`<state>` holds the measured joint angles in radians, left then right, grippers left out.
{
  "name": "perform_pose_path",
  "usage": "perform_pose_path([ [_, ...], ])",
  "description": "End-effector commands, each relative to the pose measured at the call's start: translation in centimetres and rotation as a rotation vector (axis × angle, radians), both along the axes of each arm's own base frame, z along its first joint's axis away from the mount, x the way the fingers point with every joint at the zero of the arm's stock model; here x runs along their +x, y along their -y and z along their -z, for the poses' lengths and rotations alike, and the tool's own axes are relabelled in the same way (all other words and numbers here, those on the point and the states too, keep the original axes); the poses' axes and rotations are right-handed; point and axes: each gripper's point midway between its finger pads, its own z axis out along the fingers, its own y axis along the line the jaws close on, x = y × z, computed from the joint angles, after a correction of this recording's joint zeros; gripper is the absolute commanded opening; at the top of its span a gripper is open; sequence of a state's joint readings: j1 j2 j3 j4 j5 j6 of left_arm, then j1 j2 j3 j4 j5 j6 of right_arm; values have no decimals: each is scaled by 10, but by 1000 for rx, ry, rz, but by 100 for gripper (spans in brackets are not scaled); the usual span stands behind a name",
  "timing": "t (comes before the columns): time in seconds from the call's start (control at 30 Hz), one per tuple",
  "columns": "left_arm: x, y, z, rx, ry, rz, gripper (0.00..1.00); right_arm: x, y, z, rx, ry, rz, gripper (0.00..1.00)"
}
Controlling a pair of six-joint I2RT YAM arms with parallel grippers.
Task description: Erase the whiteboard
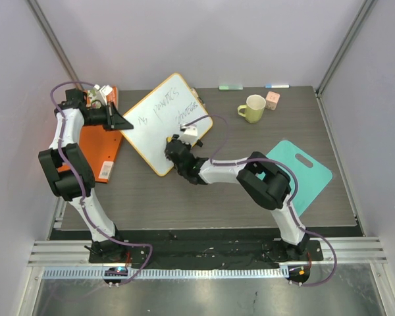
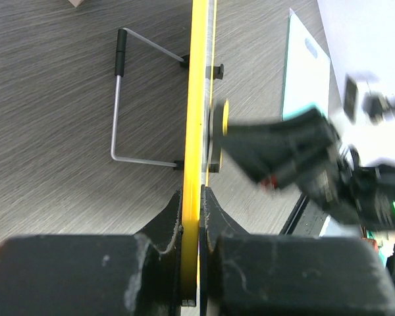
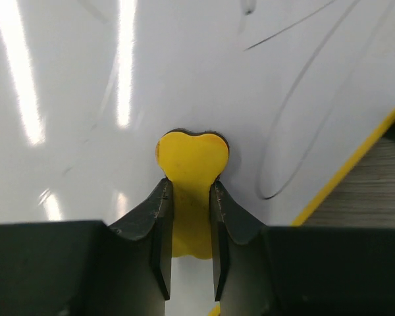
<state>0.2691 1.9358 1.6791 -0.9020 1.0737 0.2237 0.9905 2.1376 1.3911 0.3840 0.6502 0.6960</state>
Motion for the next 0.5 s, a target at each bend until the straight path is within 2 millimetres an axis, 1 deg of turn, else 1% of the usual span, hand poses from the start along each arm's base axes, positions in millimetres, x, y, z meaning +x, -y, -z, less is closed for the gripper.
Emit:
perform_pose_path([
  [0.0,11,-24,29,249,48,-10,0,34,77,26,-10,-79,233,1],
  [0.07,10,-24,28,253,51,-11,0,39,82,25,-7,-73,234,1],
  [0.1,10,-25,28,256,49,-11,0,46,83,22,-16,-52,224,1],
  [0.13,9,-25,28,255,48,-11,0,49,77,19,-8,-49,194,1],
  [0.23,9,-25,27,258,49,-9,0,58,69,18,-11,-40,146,1],
  [0.27,9,-25,27,258,49,-9,0,61,64,11,1,-28,135,1],
  [0.3,9,-25,26,259,52,-8,0,62,62,11,6,-28,125,1],
  [0.37,8,-25,25,260,52,-7,0,55,50,12,22,-37,56,1],
  [0.4,8,-25,25,260,53,-7,0,54,44,7,47,-23,27,1],
  [0.43,8,-25,25,261,54,-7,0,48,40,10,41,-21,-3,1],
  [0.47,8,-25,25,260,53,-6,0,42,29,4,69,-5,-52,1],
])
